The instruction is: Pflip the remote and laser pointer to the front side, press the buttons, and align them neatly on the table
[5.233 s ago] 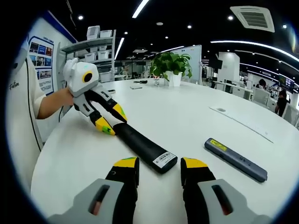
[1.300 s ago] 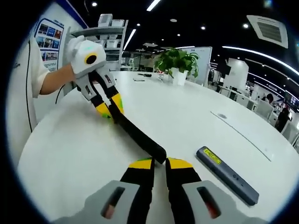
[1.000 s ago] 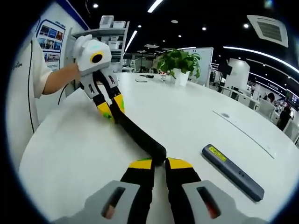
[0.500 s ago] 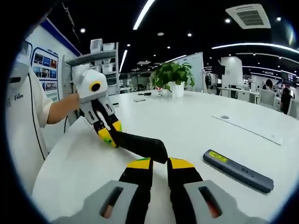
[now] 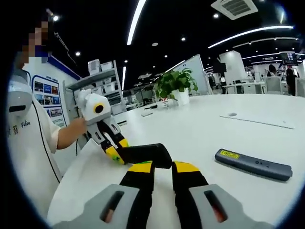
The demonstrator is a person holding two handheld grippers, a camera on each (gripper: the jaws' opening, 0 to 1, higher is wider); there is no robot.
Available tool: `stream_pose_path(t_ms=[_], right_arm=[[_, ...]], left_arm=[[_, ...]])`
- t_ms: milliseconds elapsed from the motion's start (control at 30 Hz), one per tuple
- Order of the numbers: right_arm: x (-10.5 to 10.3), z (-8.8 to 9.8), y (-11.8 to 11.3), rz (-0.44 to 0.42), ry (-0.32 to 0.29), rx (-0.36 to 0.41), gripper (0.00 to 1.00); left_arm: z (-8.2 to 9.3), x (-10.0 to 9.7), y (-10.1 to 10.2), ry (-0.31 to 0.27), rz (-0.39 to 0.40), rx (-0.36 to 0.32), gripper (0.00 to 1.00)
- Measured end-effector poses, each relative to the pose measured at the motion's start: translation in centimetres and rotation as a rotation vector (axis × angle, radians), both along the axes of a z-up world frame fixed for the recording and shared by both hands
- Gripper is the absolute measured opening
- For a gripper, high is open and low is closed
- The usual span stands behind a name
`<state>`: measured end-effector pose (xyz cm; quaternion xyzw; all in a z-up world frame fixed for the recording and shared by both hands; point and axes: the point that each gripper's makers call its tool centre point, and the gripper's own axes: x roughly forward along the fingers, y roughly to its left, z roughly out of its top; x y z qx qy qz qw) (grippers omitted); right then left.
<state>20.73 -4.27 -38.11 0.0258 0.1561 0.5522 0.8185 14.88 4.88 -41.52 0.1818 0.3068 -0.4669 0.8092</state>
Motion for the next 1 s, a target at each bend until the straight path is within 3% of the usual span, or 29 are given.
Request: stream_pose_path(t_ms=[133, 267, 600, 767, 1000], right_arm=[[-0.3, 0.5, 0.1, -0.001, 0.006, 0.017, 0.18], [-0.4, 1.3, -0.1, 0.002, 0.031, 0.061, 0.18], [-1.2, 1.7, 0.0, -0.002, 0.044, 0.073, 0.18], [-1.5, 2.5, 0.2, -0.005, 0.065, 0.128, 0.18], [-1.9, 3.2, 0.4, -0.018, 0.113, 0.195, 0.18]], left_arm=[[0.1, -0.3, -0.1, 0.002, -0.002, -0.004, 0.12], [0.8, -0.8, -0.3, 0.041, 0.011, -0.058, 0.12], [0.8, -1.1, -0.5, 0.069, 0.02, -0.086, 0.12], [0.9, -1.6, -0.9, 0.126, 0.039, -0.137, 0.12], [1.0, -1.6, -1.2, 0.121, 0.038, -0.164, 0.12]])
